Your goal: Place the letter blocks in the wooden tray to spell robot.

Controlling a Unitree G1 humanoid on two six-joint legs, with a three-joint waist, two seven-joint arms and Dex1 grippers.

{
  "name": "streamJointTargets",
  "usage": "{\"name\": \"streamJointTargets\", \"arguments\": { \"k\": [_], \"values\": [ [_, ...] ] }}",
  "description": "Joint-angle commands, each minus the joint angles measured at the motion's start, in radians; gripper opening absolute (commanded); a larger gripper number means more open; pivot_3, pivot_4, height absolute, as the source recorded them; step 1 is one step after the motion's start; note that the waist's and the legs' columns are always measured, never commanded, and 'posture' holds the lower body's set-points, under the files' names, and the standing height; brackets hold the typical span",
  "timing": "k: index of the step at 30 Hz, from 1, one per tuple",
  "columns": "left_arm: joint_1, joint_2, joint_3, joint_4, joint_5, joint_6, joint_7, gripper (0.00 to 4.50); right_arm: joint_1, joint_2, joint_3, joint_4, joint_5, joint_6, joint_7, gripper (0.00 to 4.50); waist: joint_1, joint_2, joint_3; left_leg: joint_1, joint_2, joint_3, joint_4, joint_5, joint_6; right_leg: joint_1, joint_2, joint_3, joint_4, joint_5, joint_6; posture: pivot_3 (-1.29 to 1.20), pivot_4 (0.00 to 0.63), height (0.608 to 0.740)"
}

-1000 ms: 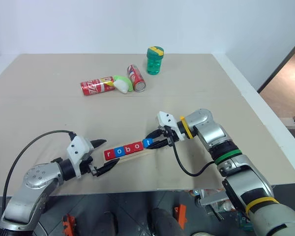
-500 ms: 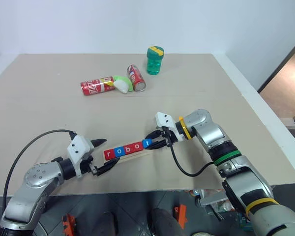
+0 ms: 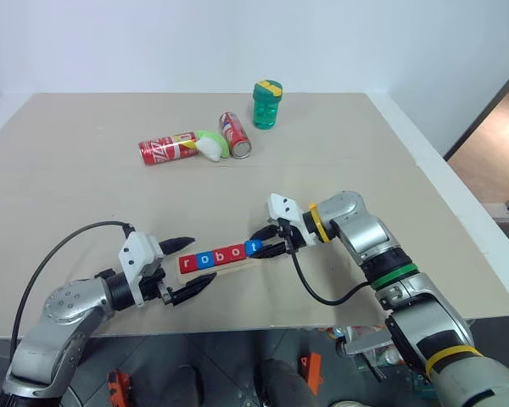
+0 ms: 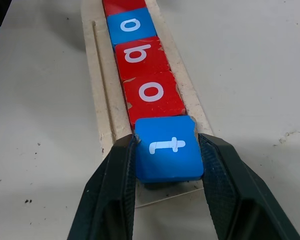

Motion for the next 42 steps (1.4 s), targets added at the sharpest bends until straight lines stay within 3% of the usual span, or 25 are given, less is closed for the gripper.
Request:
{"name": "streamJointTargets", "arguments": {
  "k": [1,3,4,12,18,21,25,34,42],
  "values": [
    [-0.003,0.014,-0.008,-0.039,-0.006,-0.036,-0.033,4.50,0.011,-0.017,-0.018,-0.060,0.021,0.047,-0.003,3.36,0.000,0.000,0.000,0.000,0.000,0.000,0.000,0.000,0.000,0.000,0.000,0.000,0.000,0.000,0.000,0.00,0.150,0.740],
    [-0.006,0.015,-0.009,-0.032,-0.001,-0.043,-0.039,4.50,0.016,-0.023,-0.019,-0.076,0.028,0.065,-0.005,4.26,0.000,0.000,0.000,0.000,0.000,0.000,0.000,0.000,0.000,0.000,0.000,0.000,0.000,0.000,0.000,0.00,0.150,0.740],
    [-0.009,0.017,-0.008,-0.026,0.004,-0.047,-0.039,4.50,0.016,-0.026,-0.022,-0.079,0.031,0.068,-0.007,4.46,0.000,0.000,0.000,0.000,0.000,0.000,0.000,0.000,0.000,0.000,0.000,0.000,0.000,0.000,0.000,0.00,0.150,0.740],
    [0.006,0.022,0.039,0.000,0.028,-0.081,-0.005,4.50,0.017,-0.031,-0.185,-0.167,0.143,0.194,-0.138,4.46,0.000,0.000,0.000,0.000,0.000,0.000,0.000,0.000,0.000,0.000,0.000,0.000,0.000,0.000,0.000,0.00,0.150,0.740],
    [0.066,-0.004,0.077,-0.038,0.005,-0.079,0.044,4.50,0.247,0.031,-0.333,-0.454,0.194,0.321,-0.447,2.55,0.003,-0.001,-0.001,-0.002,-0.001,-0.002,-0.001,-0.001,-0.001,0.000,0.000,0.001,0.000,-0.002,0.000,0.00,0.150,0.740],
    [0.103,-0.021,0.072,-0.058,0.018,-0.088,0.067,4.50,0.376,0.115,-0.338,-0.606,0.166,0.347,-0.635,1.53,0.001,-0.001,-0.001,-0.003,-0.001,-0.002,-0.002,-0.001,-0.002,-0.002,0.001,0.003,0.000,-0.002,0.000,0.00,0.150,0.740],
    [0.111,-0.042,0.052,-0.074,0.026,-0.084,0.098,4.50,0.455,0.173,-0.296,-0.690,0.130,0.335,-0.761,0.13,0.000,-0.001,0.000,-0.003,-0.001,-0.001,-0.002,0.000,-0.003,-0.003,0.001,0.003,0.000,-0.002,0.002,0.00,0.150,0.740],
    [0.098,-0.071,0.002,-0.071,0.067,-0.091,0.138,4.50,0.534,0.164,-0.182,-0.731,0.096,0.322,-0.816,0.04,0.000,-0.001,-0.001,-0.002,-0.001,0.000,0.001,0.001,-0.002,-0.001,-0.001,0.004,0.000,-0.002,-0.001,0.00,0.150,0.740],
    [0.088,-0.068,0.007,-0.051,0.077,-0.102,0.141,4.50,0.536,0.164,-0.178,-0.726,0.117,0.314,-0.832,0.04,0.000,-0.001,-0.001,-0.002,-0.001,0.000,0.000,0.001,-0.002,-0.001,0.001,0.003,0.000,-0.001,0.000,0.00,0.150,0.740]
  ]
}}
